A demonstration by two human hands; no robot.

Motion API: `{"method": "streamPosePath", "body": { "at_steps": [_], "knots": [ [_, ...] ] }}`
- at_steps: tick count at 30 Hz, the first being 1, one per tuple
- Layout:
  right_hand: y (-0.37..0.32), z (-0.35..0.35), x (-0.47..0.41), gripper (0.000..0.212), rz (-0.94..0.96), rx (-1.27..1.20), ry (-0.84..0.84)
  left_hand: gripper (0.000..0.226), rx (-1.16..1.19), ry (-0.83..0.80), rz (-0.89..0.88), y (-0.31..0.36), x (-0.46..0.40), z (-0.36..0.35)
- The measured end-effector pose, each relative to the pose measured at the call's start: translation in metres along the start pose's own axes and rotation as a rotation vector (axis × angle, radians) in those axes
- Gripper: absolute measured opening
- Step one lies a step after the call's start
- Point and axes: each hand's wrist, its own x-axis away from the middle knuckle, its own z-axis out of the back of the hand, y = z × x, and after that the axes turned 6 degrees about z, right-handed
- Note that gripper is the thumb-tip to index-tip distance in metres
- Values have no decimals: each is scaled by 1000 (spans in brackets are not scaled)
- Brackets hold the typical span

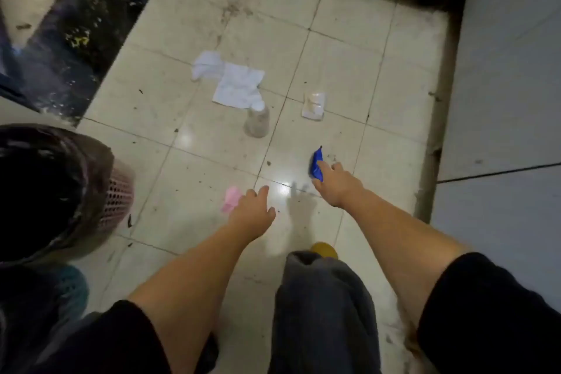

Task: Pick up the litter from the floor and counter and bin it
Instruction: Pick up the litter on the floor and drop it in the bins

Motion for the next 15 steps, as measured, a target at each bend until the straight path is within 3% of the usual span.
{"method": "streamPosePath", "body": {
  "at_steps": [8, 15],
  "knots": [
    [65, -110, -179, 62, 1, 42, 85, 72, -79, 142, 259, -68, -164, -130],
    [61, -145, -219, 50, 87, 166, 214, 44, 172, 206, 391, -91, -187, -164]
  ]
}}
